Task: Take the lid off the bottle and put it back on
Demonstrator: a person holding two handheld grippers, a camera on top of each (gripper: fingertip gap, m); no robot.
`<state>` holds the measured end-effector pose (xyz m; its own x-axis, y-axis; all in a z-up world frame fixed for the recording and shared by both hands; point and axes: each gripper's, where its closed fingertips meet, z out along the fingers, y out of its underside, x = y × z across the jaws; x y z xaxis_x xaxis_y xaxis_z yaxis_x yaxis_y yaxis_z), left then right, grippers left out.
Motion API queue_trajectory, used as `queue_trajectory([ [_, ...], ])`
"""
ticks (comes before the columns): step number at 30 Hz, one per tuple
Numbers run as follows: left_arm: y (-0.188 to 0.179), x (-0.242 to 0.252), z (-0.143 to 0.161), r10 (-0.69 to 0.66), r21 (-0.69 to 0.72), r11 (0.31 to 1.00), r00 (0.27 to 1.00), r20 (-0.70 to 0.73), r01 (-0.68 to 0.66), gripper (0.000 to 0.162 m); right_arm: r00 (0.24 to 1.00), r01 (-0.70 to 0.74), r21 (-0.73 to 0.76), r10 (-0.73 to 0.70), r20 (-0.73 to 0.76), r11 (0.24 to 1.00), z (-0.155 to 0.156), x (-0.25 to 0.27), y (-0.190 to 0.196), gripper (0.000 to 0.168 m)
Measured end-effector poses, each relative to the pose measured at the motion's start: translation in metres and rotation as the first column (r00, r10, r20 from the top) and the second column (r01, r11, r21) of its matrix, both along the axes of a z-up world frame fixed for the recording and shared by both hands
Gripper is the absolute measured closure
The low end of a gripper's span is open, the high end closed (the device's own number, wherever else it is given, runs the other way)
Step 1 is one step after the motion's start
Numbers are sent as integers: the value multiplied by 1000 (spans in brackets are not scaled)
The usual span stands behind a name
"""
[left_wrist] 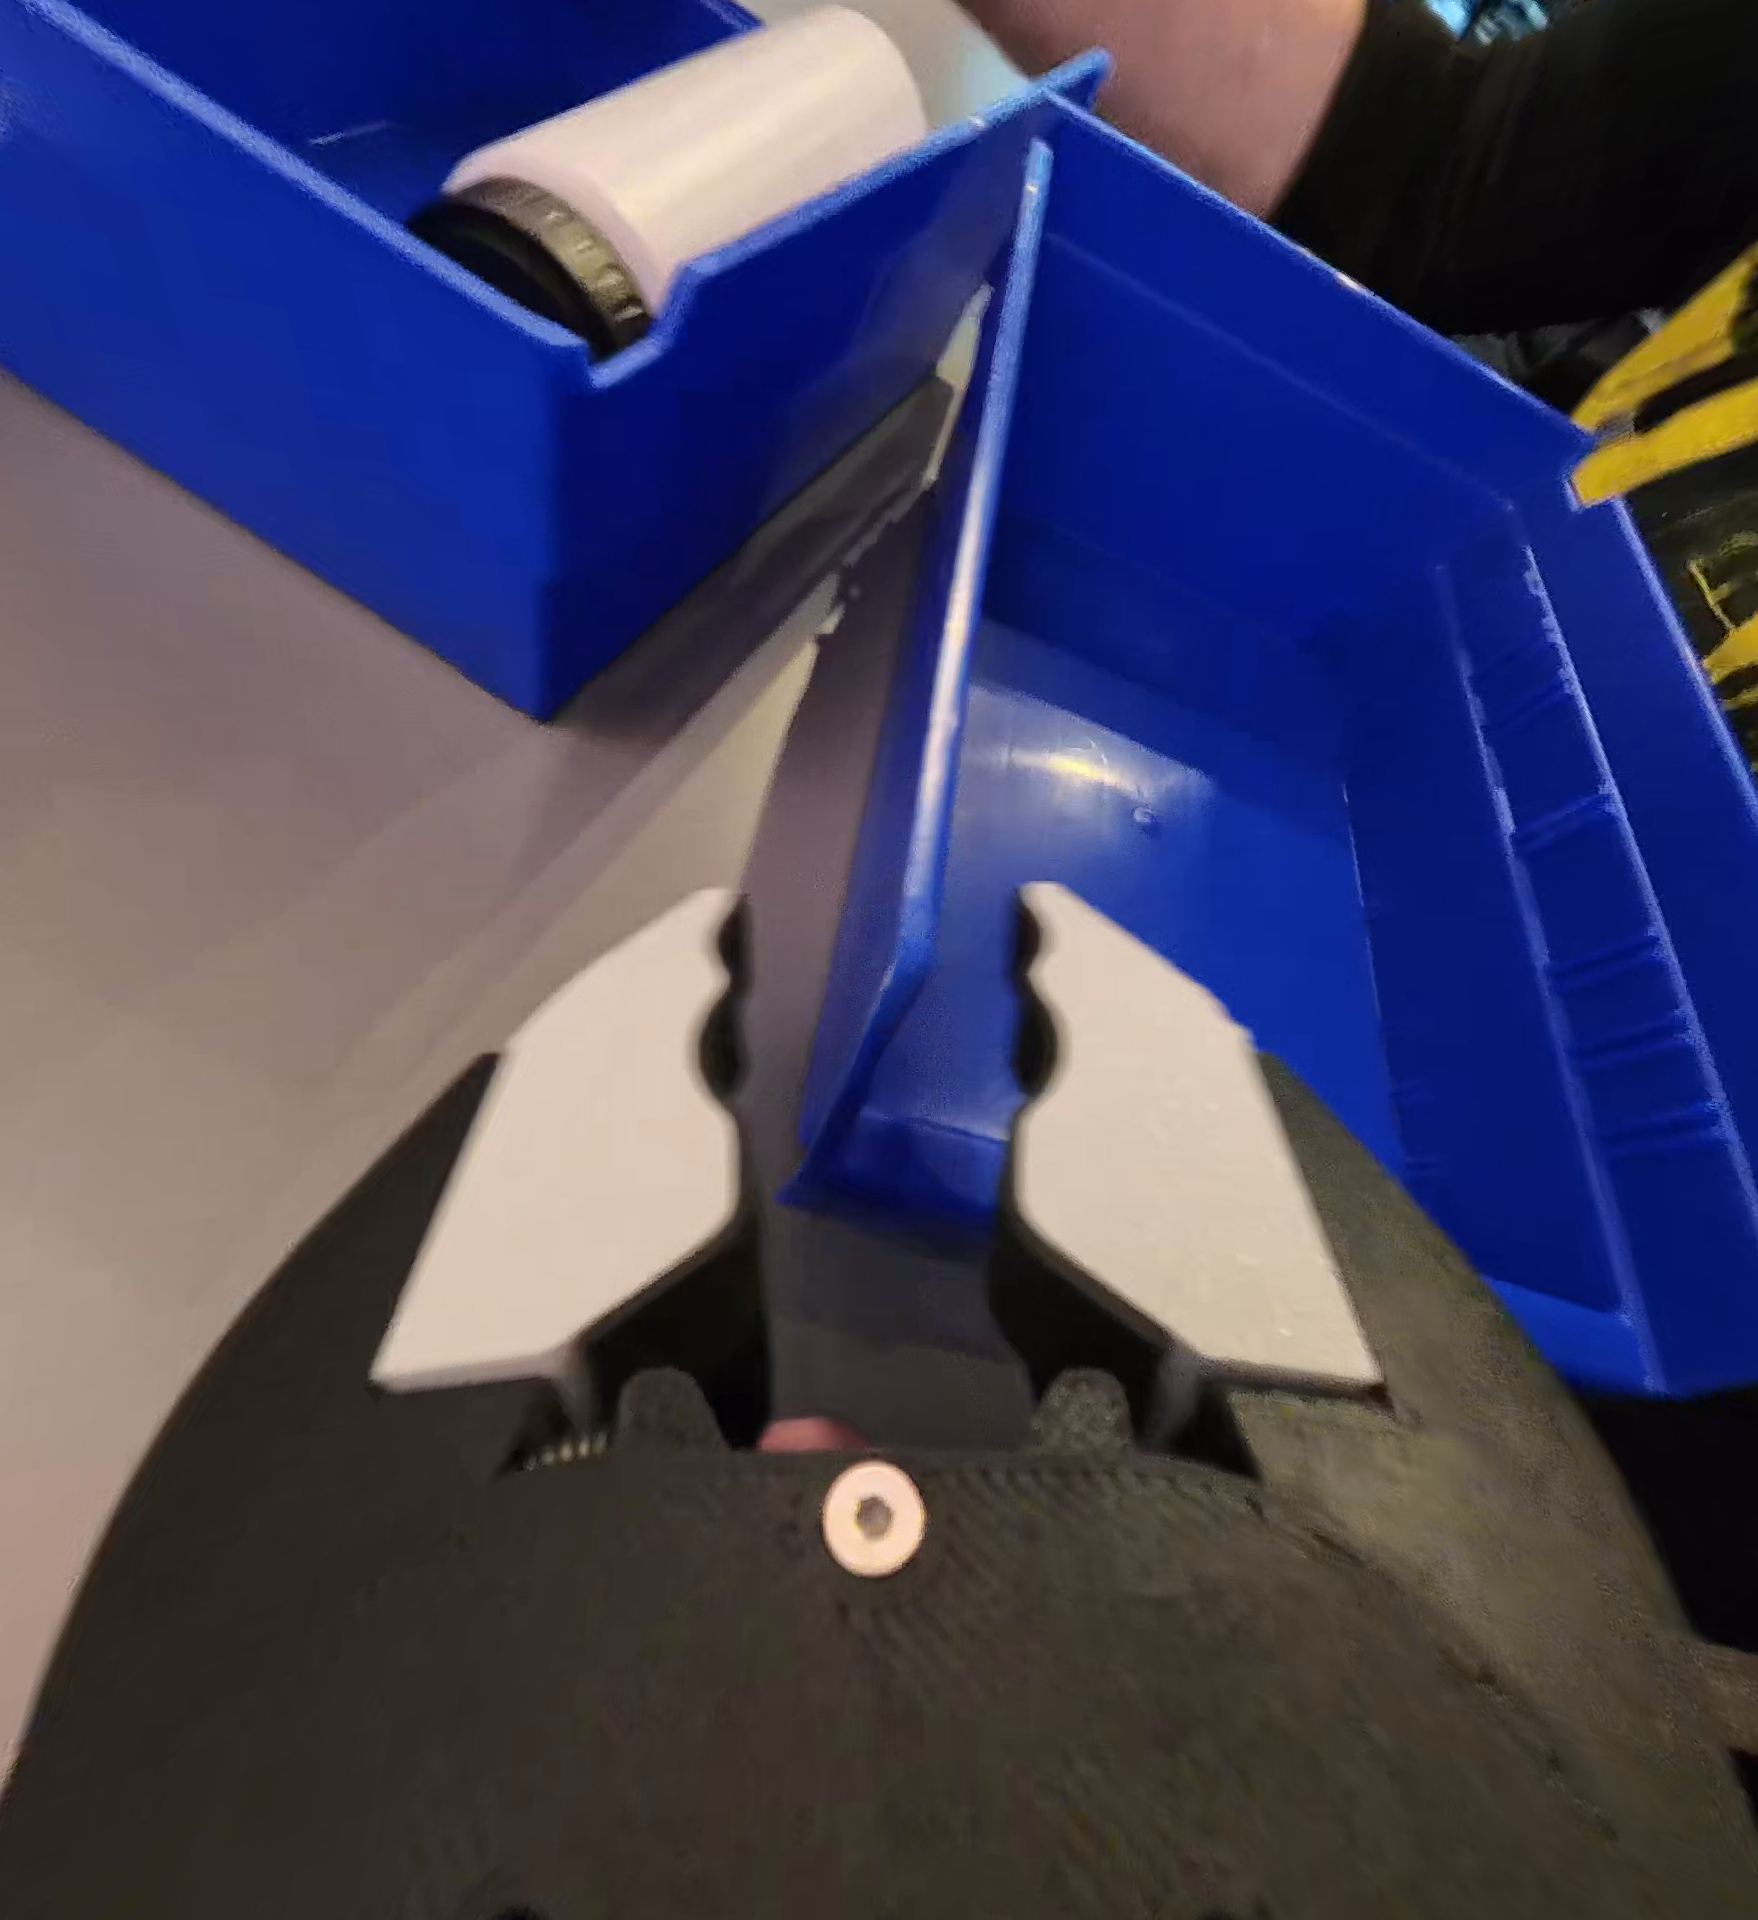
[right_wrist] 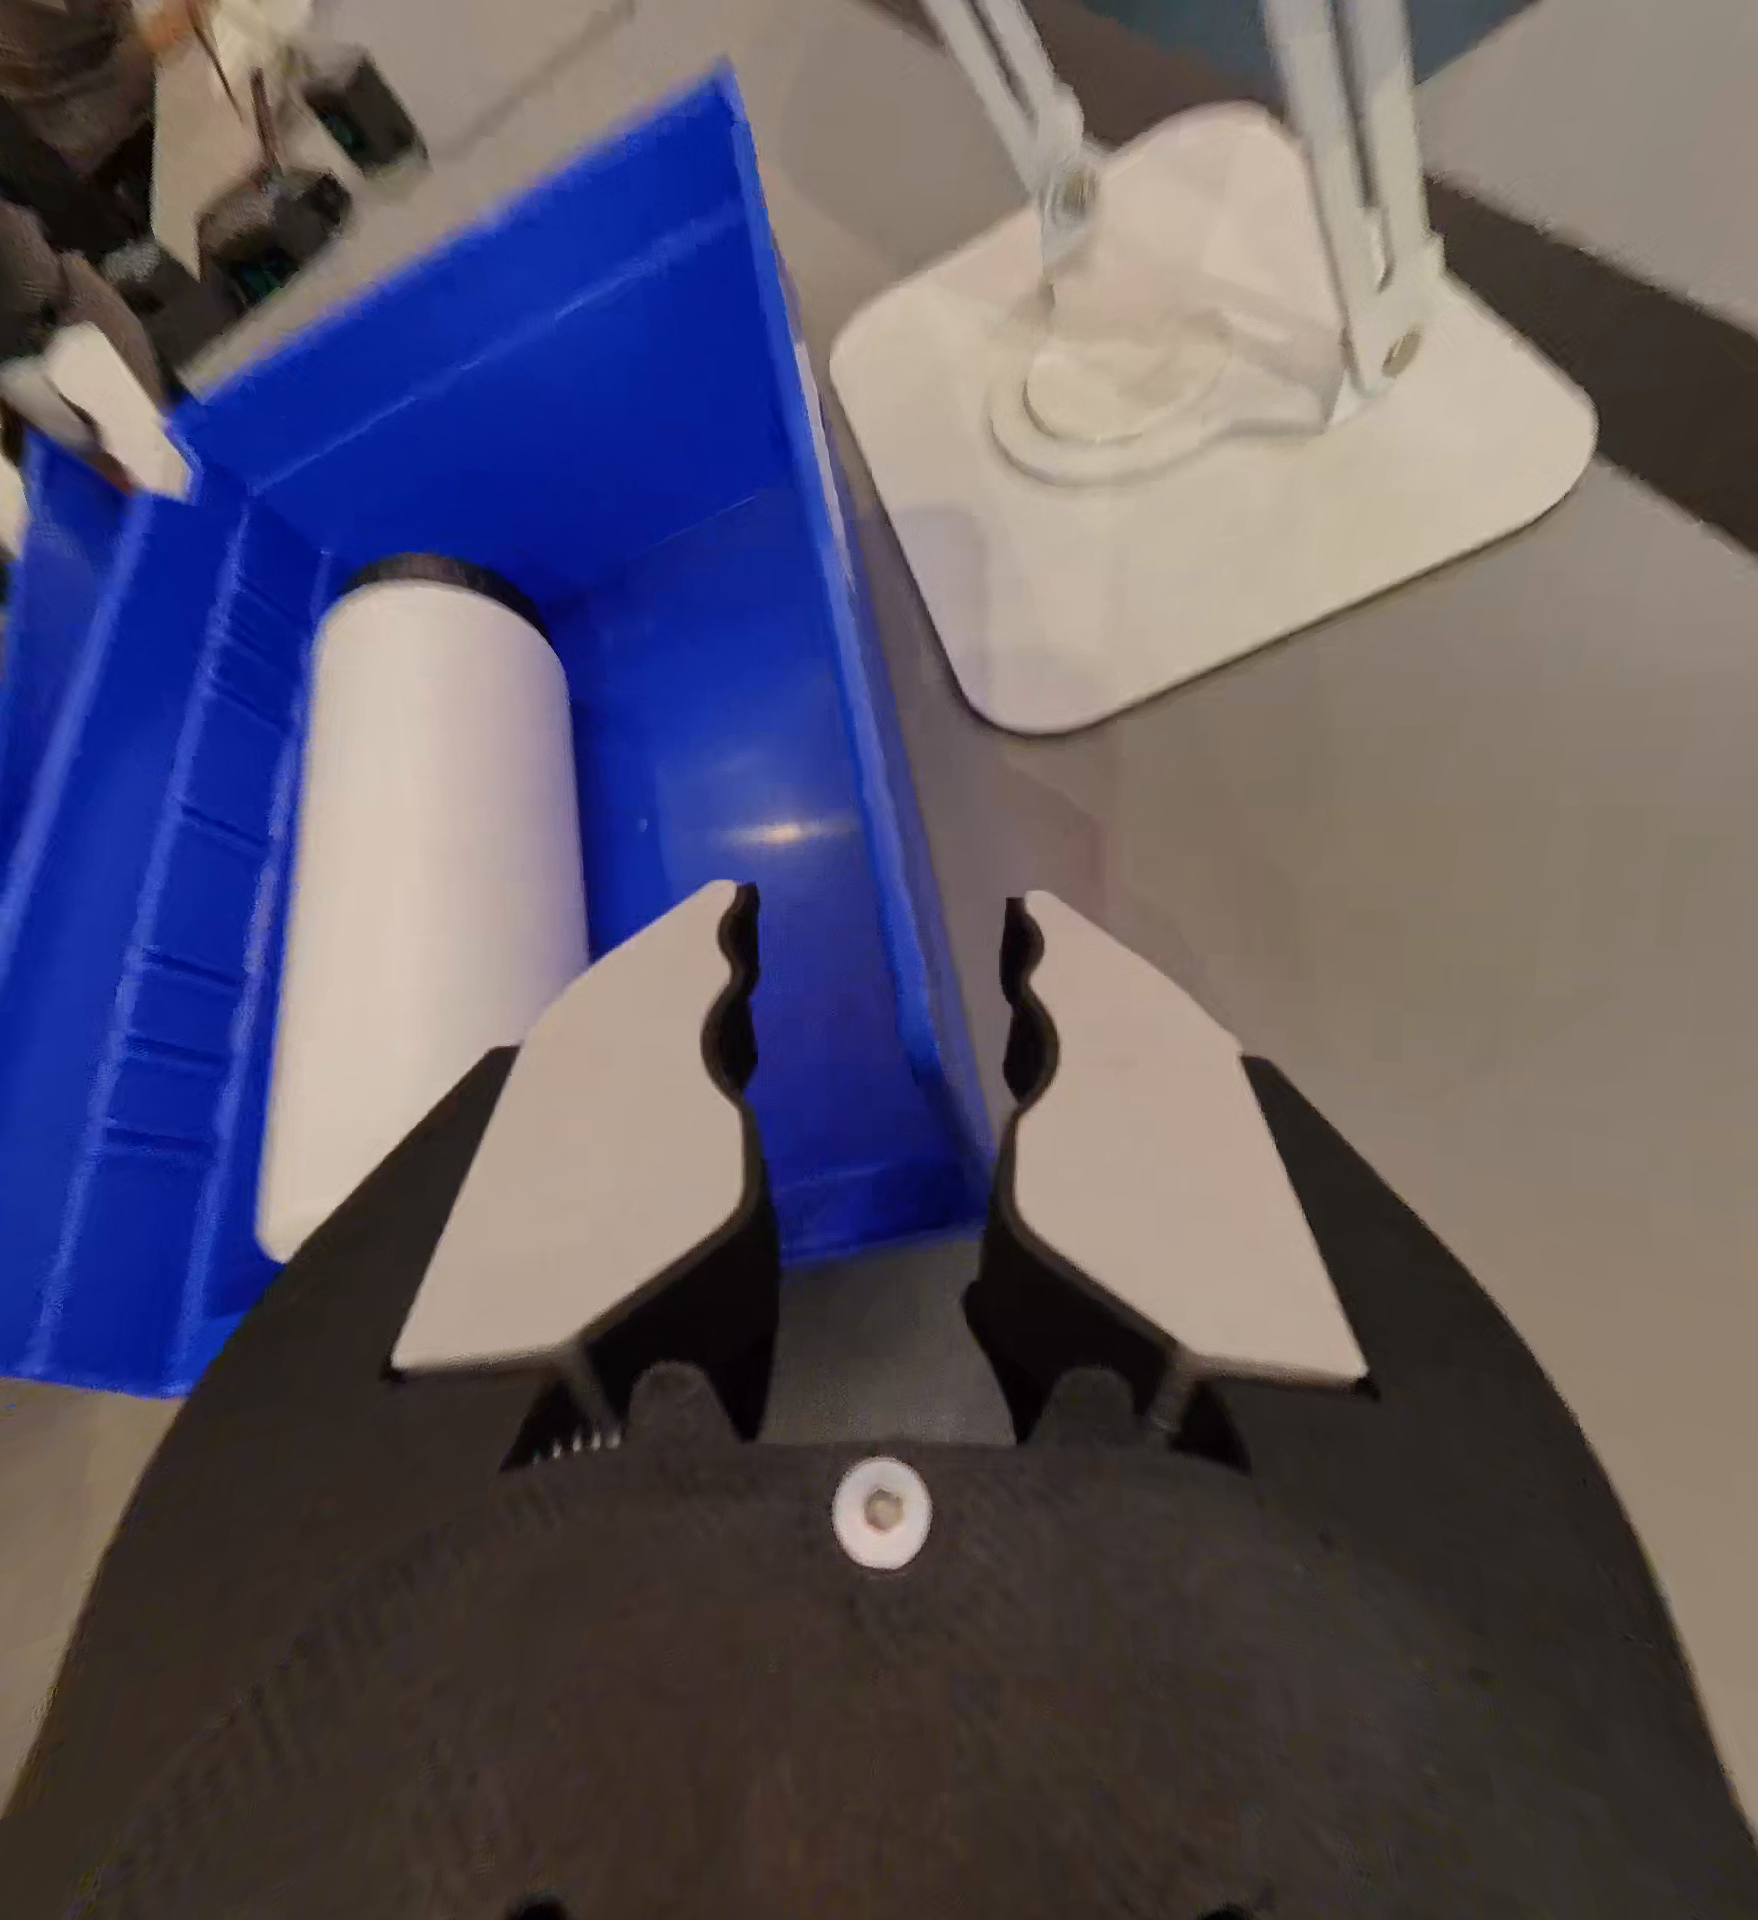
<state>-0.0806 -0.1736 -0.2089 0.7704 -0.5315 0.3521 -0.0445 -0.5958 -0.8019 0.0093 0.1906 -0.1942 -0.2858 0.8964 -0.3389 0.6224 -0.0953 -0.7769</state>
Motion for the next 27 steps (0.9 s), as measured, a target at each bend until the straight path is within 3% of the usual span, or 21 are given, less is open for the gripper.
queue_trajectory([
  [1, -1, -9, 3, 42, -11, 999, 999, 9, -42, 91, 999, 42, -6, -42, -32, 999, 13, 2, 2, 136],
  [2, -2, -19, 7, 83, -11, 996, 996, 11, -83, 85, 995, 81, 7, -80, -59, 997, 27, 9, 4, 131],
  [6, 18, -63, 48, 302, 68, 951, 953, -11, -300, 83, 988, 139, 132, -128, -88, 981, 69, 55, -26, 129],
  [10, 72, -83, 67, 460, 38, 888, 883, -93, -459, 89, 998, 30, 79, -35, 57, 996, 63, 89, -112, 115],
  [15, 143, -64, 63, 459, -3, 885, 872, -168, -466, 88, 988, -23, 45, 16, 152, 999, 34, 104, -188, 113],
  [20, 181, -58, 39, 424, -36, 881, 820, -384, -473, 90, 989, 71, 70, -80, 128, 995, 34, 105, -197, 97],
  [24, 188, -61, 20, 407, -86, 865, 791, -456, -494, 93, 982, 90, 113, -107, 155, 990, 34, 116, -203, 85],
  [25, 189, -62, 19, 415, -88, 860, 790, -452, -502, 94, 983, 91, 128, -110, 146, 988, 37, 119, -205, 86],
  [27, 190, -63, 16, 420, -95, 855, 789, -449, -510, 95, 993, 70, 107, -79, 86, 992, 50, 124, -214, 103],
])
